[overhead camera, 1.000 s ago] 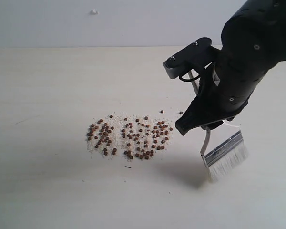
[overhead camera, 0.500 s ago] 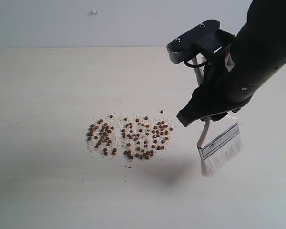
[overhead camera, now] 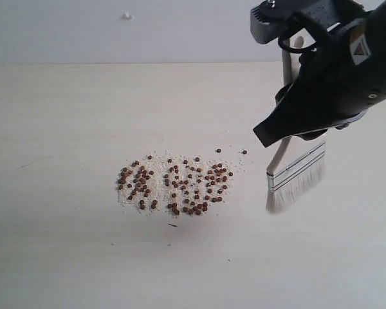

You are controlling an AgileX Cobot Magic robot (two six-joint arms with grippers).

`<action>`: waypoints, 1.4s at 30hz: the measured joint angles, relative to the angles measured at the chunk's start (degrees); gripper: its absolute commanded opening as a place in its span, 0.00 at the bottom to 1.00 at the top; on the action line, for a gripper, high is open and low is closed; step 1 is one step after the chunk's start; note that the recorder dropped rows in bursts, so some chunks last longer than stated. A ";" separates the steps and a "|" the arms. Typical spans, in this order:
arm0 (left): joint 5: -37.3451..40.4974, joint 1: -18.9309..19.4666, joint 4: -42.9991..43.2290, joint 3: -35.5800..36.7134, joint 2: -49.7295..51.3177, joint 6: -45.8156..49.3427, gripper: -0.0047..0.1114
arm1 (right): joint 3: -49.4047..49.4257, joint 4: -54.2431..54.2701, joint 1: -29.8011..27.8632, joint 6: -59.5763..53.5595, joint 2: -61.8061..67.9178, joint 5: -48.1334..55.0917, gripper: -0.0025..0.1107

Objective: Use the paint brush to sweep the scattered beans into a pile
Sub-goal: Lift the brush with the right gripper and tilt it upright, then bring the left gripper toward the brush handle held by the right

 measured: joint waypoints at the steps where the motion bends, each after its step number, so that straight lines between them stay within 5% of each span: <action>1: 0.00 0.00 0.00 0.00 0.00 0.00 0.04 | 0.58 0.11 0.00 -0.64 -0.85 -0.40 0.02; 12: -2.50 0.00 1.60 0.00 0.00 0.00 0.04 | 10.56 4.78 0.00 -7.95 -8.33 -10.93 0.02; 26: -7.81 0.00 1.72 0.00 0.00 -0.10 0.04 | 10.72 29.29 0.00 -29.50 -10.79 -13.37 0.02; 34: -19.91 0.00 1.55 0.00 0.14 -8.69 0.04 | 10.83 30.05 0.00 -30.11 -10.79 -14.10 0.02; 42: -21.09 0.00 13.88 -8.15 14.55 -16.56 0.04 | 10.83 30.04 0.00 -29.42 -10.79 -14.38 0.02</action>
